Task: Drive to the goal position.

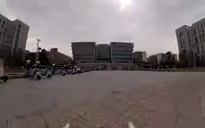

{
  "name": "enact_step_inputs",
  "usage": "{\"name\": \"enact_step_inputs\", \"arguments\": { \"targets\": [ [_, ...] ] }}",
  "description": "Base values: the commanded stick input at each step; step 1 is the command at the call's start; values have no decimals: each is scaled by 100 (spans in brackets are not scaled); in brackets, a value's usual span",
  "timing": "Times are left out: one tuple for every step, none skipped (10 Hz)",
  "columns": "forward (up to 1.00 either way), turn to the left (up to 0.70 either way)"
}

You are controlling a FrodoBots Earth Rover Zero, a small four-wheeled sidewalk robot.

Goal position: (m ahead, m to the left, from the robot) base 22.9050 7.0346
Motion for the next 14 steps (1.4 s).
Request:
{"name": "enact_step_inputs", "arguments": {
  "targets": [
    [70, -14],
    [70, -14],
    [70, -14],
    [70, -14],
    [70, -14],
    [70, -14],
    [70, -14],
    [70, -14],
    [70, -14],
    [70, -14],
    [70, -14],
    [70, -14],
    [70, -14],
    [70, -12]
  ]
}}
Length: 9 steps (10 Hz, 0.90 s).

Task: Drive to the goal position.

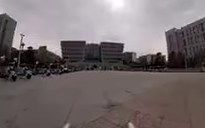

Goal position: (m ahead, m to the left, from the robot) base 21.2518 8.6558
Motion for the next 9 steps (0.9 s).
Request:
{"name": "enact_step_inputs", "arguments": {
  "targets": [
    [70, -3],
    [70, 0],
    [70, 0],
    [70, 0],
    [70, 0],
    [70, 0],
    [70, 0],
    [70, 0],
    [70, 0]
  ]
}}
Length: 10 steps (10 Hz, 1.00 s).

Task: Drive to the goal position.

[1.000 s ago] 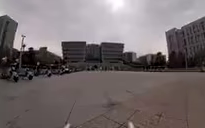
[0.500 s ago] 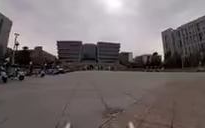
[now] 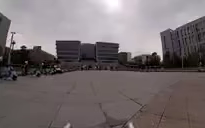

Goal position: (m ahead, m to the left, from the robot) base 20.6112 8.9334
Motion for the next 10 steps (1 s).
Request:
{"name": "enact_step_inputs", "arguments": {
  "targets": [
    [70, 0],
    [70, 2],
    [70, 14],
    [70, 14],
    [70, 14],
    [70, 14],
    [70, 14],
    [70, 14],
    [70, 14],
    [70, 14]
  ]
}}
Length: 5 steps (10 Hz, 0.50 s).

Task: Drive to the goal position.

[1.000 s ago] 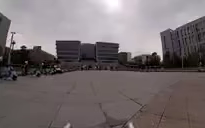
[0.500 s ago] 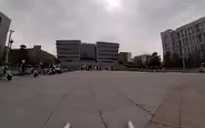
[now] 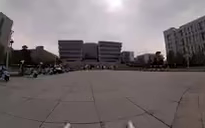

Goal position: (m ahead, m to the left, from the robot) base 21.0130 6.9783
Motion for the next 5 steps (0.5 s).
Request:
{"name": "enact_step_inputs", "arguments": {
  "targets": [
    [70, 14],
    [70, 14],
    [70, 12],
    [70, 10],
    [70, 7]
  ]
}}
